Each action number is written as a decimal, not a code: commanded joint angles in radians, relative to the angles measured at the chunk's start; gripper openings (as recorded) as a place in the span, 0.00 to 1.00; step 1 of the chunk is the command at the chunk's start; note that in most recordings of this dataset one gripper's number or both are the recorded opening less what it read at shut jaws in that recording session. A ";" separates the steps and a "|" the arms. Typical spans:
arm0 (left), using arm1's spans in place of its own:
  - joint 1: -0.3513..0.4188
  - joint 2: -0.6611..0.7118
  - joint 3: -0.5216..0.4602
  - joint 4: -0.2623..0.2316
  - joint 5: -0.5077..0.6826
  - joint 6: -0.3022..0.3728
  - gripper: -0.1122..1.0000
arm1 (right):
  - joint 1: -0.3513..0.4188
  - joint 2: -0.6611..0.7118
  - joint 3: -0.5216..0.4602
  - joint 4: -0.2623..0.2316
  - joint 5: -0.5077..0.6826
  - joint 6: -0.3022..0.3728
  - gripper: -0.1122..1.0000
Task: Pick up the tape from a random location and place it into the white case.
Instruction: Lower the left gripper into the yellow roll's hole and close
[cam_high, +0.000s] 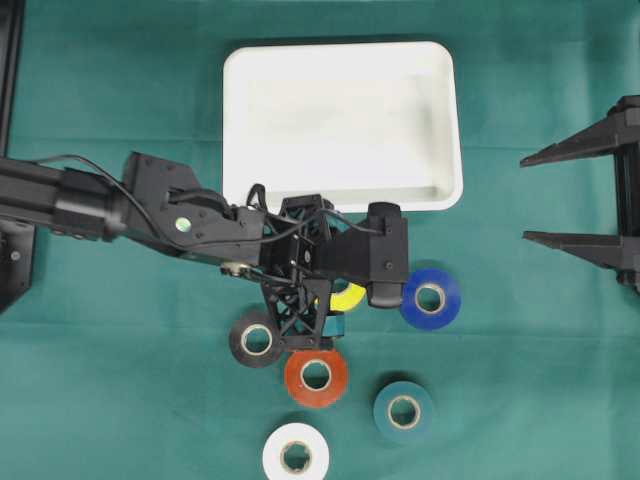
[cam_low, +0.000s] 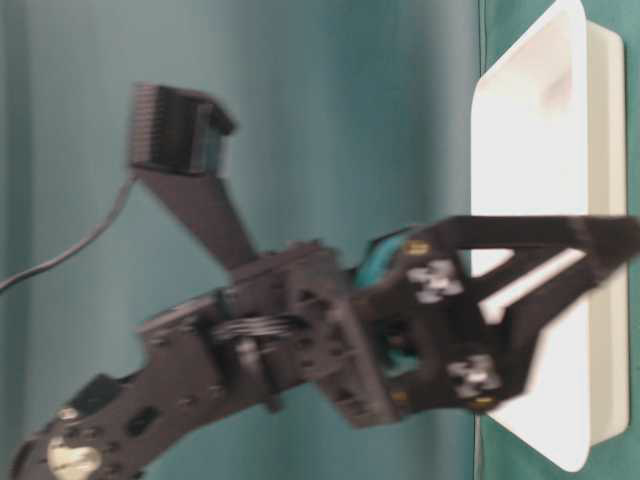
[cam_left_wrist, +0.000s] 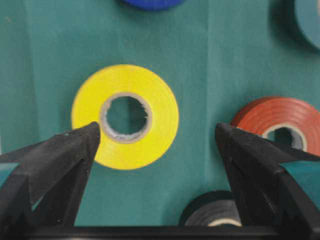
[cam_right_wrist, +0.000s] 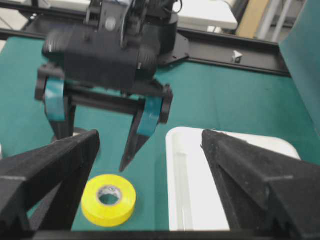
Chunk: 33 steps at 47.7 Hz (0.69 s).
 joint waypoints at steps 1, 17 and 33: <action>-0.006 0.002 -0.003 0.000 -0.023 -0.017 1.00 | -0.002 0.006 -0.026 -0.003 -0.003 -0.002 0.93; -0.014 0.055 0.025 0.000 -0.112 -0.028 1.00 | -0.002 0.012 -0.025 -0.003 0.003 -0.002 0.93; -0.008 0.123 0.029 0.002 -0.143 -0.028 1.00 | -0.002 0.017 -0.023 -0.003 0.003 -0.002 0.93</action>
